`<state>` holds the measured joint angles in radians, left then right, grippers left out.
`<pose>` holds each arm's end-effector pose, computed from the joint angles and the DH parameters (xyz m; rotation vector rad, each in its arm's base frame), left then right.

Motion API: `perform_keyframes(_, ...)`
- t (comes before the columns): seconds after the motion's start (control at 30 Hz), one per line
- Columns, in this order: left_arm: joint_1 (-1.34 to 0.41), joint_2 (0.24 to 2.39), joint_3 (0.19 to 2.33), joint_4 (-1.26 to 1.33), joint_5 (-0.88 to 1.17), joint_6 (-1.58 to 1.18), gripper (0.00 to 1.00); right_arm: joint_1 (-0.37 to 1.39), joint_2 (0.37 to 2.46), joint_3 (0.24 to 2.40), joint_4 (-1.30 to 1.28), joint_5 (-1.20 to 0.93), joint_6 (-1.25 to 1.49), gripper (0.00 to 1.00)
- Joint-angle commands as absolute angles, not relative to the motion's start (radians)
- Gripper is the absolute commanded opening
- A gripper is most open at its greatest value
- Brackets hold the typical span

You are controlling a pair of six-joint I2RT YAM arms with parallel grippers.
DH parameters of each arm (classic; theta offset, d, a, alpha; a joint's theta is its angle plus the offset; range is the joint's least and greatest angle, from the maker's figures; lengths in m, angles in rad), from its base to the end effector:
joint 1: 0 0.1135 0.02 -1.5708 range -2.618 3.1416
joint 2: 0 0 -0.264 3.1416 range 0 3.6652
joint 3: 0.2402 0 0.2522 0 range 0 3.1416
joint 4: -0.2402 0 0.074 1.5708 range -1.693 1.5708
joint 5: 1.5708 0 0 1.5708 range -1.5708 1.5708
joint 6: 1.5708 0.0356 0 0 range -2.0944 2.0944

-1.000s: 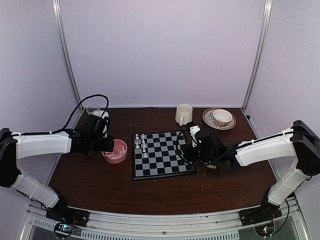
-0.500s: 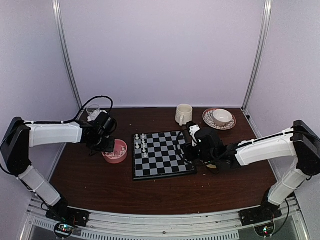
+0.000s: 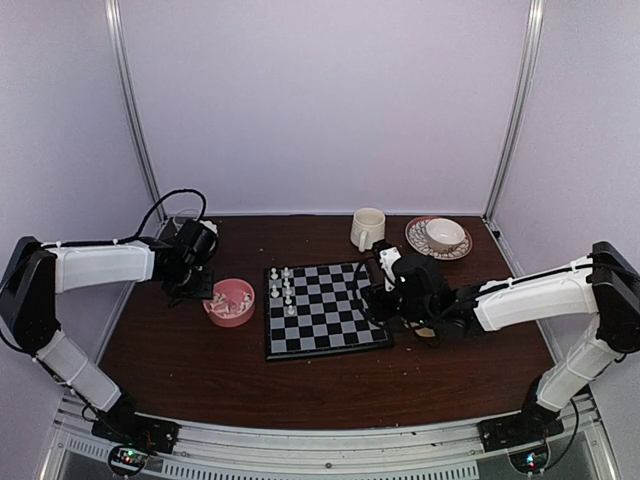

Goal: Set up the chess pieces on the board
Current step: Move the storage box to the center of the board.

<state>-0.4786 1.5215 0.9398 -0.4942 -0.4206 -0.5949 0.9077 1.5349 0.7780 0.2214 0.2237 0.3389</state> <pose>0.2687 -0.1231 0.1990 -0.2804 2.4932 0.1359 0.2052 0.2499 0.1973 -0.4668 2.0822 0.5136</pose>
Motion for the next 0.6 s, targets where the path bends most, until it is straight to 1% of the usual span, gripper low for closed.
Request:
perform_keyframes(0.0,-0.445,1.558,0.942,-0.431,-0.361,-0.532,0.5,0.904,1.495,0.765,0.246,0.216,0.33,0.41)
perform_keyframes(0.23,-0.405,1.64,0.993,-0.429,-0.283,-0.454,0.39,0.904,1.48,0.758,0.251,0.214,0.327,0.41)
perform_keyframes(0.4,-0.394,1.68,1.021,-0.447,-0.256,-0.434,0.27,0.904,1.47,0.751,0.253,0.218,0.322,0.41)
perform_keyframes(0.43,-0.394,1.685,1.027,-0.45,-0.252,-0.428,0.23,0.904,1.47,0.75,0.255,0.218,0.322,0.41)
perform_keyframes(0.5,-0.394,1.696,1.041,-0.467,-0.257,-0.416,0.12,0.904,1.475,0.753,0.256,0.216,0.322,0.41)
perform_keyframes(0.53,-0.394,1.699,1.046,-0.471,-0.254,-0.407,0.04,0.904,1.477,0.754,0.255,0.214,0.322,0.41)
perform_keyframes(0.57,-0.394,1.703,1.053,-0.477,-0.25,-0.395,0.0,0.904,1.479,0.755,0.256,0.214,0.322,0.4)
